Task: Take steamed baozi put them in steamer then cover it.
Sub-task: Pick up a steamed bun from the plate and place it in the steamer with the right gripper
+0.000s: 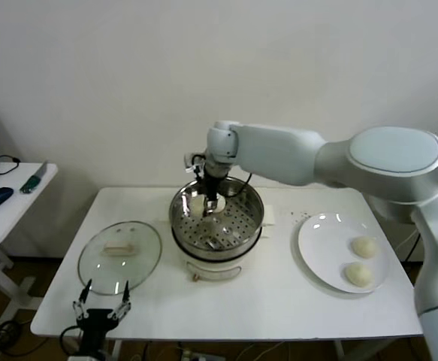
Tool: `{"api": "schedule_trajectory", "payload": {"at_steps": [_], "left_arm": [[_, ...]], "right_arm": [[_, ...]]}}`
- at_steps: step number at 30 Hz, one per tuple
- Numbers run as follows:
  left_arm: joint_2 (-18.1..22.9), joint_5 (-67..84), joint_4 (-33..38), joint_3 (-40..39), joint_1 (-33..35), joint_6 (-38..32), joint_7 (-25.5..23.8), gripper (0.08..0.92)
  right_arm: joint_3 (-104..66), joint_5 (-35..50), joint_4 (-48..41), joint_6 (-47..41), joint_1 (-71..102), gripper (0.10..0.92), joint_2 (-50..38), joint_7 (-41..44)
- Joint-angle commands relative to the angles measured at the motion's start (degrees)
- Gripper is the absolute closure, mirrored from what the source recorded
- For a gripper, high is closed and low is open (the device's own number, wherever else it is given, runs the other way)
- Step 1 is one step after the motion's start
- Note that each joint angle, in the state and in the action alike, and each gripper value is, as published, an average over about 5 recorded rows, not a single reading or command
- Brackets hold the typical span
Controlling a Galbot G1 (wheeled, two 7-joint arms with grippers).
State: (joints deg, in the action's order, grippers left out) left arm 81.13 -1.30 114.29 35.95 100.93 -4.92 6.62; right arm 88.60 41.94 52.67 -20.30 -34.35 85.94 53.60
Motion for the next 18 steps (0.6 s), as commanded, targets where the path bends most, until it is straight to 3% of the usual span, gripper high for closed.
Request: {"api": "schedule_trajectory", "payload": {"at_steps": [1,18], "left_arm": [[0.1,1.8,1.4,0.0,-0.2,1.2,0.0,0.177],[-0.4,3.0,0.6,0.1,-0.9,1.8,0.0,0.177]], "right_arm": [[0.9,-0.2,-0.5,-0.5,2.3,0.305,2.3,-0.6],[-1.0,-1.4,0.3,-0.2,0.9,0.203,0.7,0.0]]}}
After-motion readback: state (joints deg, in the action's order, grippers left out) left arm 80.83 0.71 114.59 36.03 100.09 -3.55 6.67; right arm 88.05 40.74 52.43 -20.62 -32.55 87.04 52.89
